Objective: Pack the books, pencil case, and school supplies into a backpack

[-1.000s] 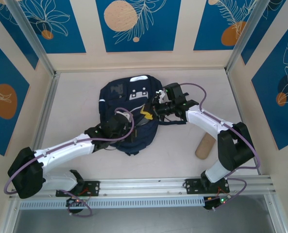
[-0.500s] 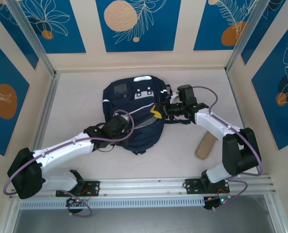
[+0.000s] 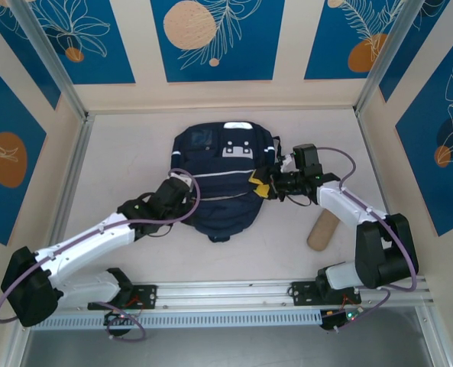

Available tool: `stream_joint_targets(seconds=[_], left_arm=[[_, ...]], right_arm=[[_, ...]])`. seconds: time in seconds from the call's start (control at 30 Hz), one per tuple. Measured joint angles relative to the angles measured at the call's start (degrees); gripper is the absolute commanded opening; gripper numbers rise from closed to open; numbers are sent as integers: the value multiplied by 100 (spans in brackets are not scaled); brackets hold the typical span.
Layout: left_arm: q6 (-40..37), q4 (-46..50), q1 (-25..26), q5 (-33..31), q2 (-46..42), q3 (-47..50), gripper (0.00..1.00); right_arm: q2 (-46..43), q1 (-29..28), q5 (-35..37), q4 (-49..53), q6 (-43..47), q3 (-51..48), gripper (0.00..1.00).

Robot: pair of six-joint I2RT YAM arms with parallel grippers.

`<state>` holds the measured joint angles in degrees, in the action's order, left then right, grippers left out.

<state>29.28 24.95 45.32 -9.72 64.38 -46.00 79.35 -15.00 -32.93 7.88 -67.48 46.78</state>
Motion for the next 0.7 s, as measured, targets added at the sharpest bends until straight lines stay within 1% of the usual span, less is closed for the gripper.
stream_joint_targets(seconds=[0.1,0.23,0.4,0.6,0.7], left_arm=[[-116,-48,33,160,-13,0,0],[-133,-181,186,262,-4,0,0],[-114,-514,564,374,221,-7,0],[-118,-745,992,483,817,-240,0],[-118,-802,1099,509,1023,-420,0]], right_arm=[[-118,-153,96,-118,-260,-116,55],[-474,-503,417,-269,-824,-363,56],[-1021,-933,962,-428,-1545,-721,52],[-1220,-1104,1421,-468,-2026,-807,47],[-1244,-1215,1626,-466,-2175,-835,47]])
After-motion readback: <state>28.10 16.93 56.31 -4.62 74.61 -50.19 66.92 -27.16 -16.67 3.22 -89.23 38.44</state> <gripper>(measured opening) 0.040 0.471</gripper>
